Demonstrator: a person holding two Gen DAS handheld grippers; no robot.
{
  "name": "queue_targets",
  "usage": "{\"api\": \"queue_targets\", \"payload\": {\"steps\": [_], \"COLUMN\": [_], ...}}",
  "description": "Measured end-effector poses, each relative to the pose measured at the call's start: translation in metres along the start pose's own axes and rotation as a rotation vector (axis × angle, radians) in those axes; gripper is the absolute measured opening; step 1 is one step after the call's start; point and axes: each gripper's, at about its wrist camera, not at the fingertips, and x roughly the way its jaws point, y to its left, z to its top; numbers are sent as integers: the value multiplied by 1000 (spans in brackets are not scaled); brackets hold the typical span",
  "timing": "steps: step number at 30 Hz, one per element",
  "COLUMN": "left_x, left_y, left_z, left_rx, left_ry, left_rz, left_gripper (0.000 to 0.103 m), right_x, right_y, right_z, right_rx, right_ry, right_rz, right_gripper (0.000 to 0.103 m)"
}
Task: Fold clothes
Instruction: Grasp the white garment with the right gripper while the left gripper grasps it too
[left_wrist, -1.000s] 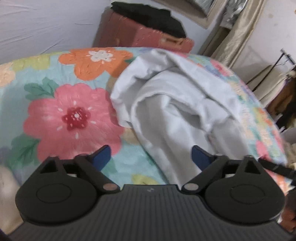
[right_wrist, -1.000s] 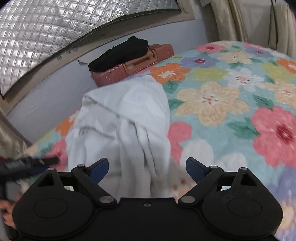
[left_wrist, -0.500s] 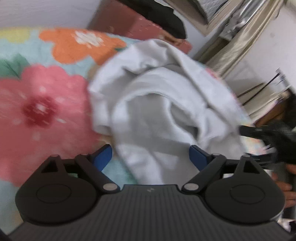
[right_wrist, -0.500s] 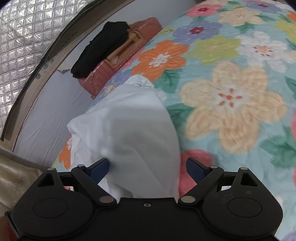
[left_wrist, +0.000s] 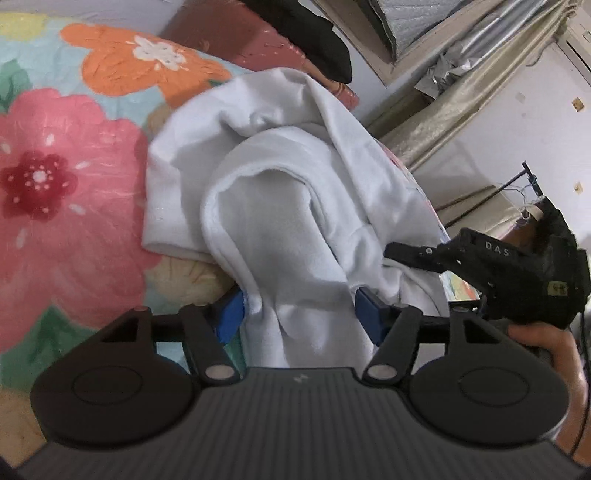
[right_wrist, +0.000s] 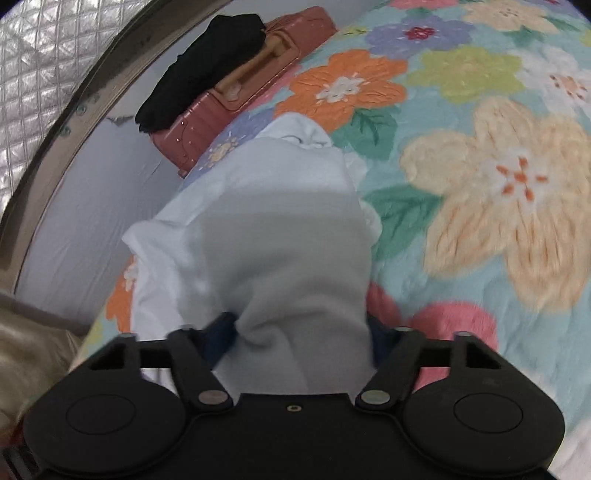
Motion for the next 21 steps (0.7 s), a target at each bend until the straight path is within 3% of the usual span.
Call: {"api": "queue_targets", "payload": {"steps": [3,7,13,21], "left_x": [2,7,18,19], "left_y": [-3,-11,-29,-57], "left_z": [2,2,-1,8], "left_rx": [-15,-20,-2,58], "left_ry": [17,66,146,177], "left_rz": [-3,-51,-119,-183], "left_gripper": [53,44,43,38], "right_x": [-9,-23,-49,-85], "right_y": [6,21,38,39], "right_z": [-9,-26,-51,-66], "right_rx": [0,-78,-199,-291], "right_ry": [8,33,23,-58], "right_rz": [6,26,38,46], "right_gripper": [48,42,40,40]}}
